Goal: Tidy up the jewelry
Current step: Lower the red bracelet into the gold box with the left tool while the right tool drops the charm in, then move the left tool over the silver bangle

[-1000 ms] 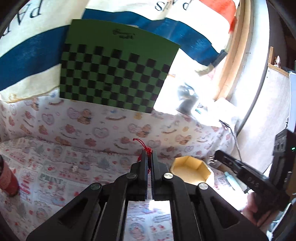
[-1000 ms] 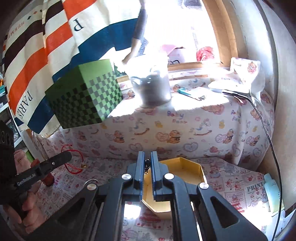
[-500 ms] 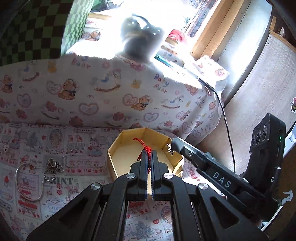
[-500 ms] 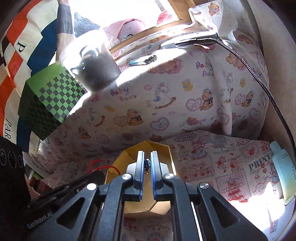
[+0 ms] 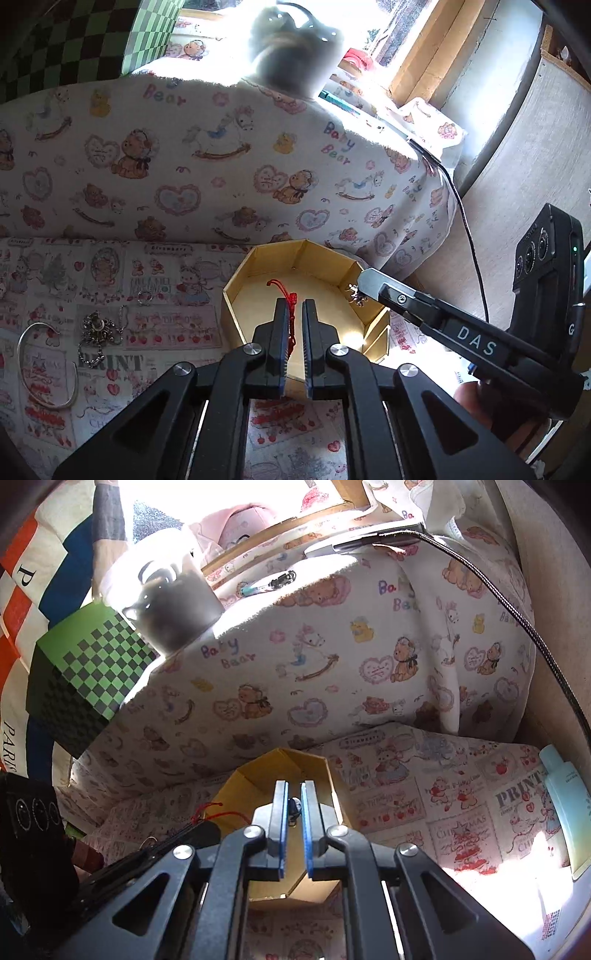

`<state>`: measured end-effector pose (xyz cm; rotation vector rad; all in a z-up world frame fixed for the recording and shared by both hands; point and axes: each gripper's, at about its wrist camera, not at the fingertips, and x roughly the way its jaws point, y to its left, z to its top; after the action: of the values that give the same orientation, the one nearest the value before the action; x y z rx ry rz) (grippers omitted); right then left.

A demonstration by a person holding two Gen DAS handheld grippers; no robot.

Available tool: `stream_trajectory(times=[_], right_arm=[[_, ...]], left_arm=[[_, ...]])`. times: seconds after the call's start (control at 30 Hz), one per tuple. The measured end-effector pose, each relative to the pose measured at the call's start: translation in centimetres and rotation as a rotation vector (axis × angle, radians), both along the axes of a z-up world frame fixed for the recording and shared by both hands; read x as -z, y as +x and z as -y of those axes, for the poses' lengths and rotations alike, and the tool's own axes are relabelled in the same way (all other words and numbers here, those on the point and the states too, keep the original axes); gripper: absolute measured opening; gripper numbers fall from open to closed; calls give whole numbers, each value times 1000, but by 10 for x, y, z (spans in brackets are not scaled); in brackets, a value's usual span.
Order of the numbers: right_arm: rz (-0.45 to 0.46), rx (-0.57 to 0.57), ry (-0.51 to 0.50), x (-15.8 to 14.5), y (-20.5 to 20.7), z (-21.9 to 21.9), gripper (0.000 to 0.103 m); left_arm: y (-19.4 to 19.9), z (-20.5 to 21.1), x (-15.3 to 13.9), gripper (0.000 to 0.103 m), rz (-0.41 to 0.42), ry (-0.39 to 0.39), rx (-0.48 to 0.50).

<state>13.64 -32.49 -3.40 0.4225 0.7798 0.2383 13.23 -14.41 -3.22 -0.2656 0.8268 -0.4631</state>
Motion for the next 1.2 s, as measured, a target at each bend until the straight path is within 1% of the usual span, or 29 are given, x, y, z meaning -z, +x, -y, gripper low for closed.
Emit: stream_trajectory(times=[0.03, 0.1, 0.13, 0.2, 0.27, 0.33, 0.37, 0.43, 0.47, 0.5, 0.53, 0.57, 0.6, 0.63, 0.67, 0.7, 0.73, 0.8, 0.9, 0.97, 1.03, 1.13, 1.2], right_arm=[[5, -7, 7, -2, -1, -1, 8], [18, -11, 0, -5, -3, -3, 8], [22, -8, -9, -6, -5, -4, 8], [30, -12, -12, -10, -7, -6, 8], [48, -17, -7, -15, -11, -8, 14], [85, -21, -26, -23, -18, -13, 23], [107, -20, -46, -28, -21, -16, 26], [150, -10, -87, -35, -29, -22, 44], [168, -10, -102, -37, -32, -25, 47], [185, -12, -114, -39, -34, -28, 51], [202, -13, -126, -41, -36, -31, 59], [218, -9, -138, -41, -38, -33, 63], [231, -5, -149, -42, -40, -35, 69], [237, -3, -161, -41, -40, -37, 75], [235, 1, -170, -41, -40, -38, 78], [233, 8, -171, -40, -40, -39, 85], [232, 15, -166, -39, -40, -39, 87], [228, 19, -165, -38, -40, -41, 88], [241, 49, -195, -36, -40, -41, 97], [240, 59, -219, -34, -39, -41, 97], [226, 59, -220, -31, -37, -41, 97], [214, 57, -219, -28, -35, -42, 97], [224, 69, -241, -29, -37, -43, 97]], left_arm=[[-4, -3, -4, 19, 11, 0, 0], [-12, -8, -16, 23, 44, 29, -22], [-16, -11, -23, 29, 62, 46, -33], [-24, -20, -38, 34, 91, 96, -66], [-36, -35, -55, 37, 143, 160, -113], [-48, -50, -72, 49, 203, 223, -170], [-53, -59, -78, 51, 224, 243, -193], [-64, -78, -88, 61, 259, 267, -241], [-67, -85, -91, 64, 276, 277, -261], [-71, -93, -93, 69, 298, 291, -282], [-75, -100, -93, 74, 318, 297, -298], [-77, -106, -92, 76, 331, 297, -313], [-77, -114, -89, 80, 334, 295, -334], [-75, -121, -84, 82, 313, 295, -362], [-72, -127, -78, 82, 278, 300, -385], [-69, -131, -72, 82, 247, 300, -395], [-65, -134, -65, 82, 218, 290, -401], [-58, -140, -56, 82, 179, 283, -409], [-47, -142, -40, 82, 120, 293, -408], [-39, -140, -28, 82, 77, 319, -399], [-31, -138, -16, 82, 31, 354, -392], [-21, -136, 0, 82, -35, 368, -370], [-17, -133, 6, 81, -64, 372, -344]])
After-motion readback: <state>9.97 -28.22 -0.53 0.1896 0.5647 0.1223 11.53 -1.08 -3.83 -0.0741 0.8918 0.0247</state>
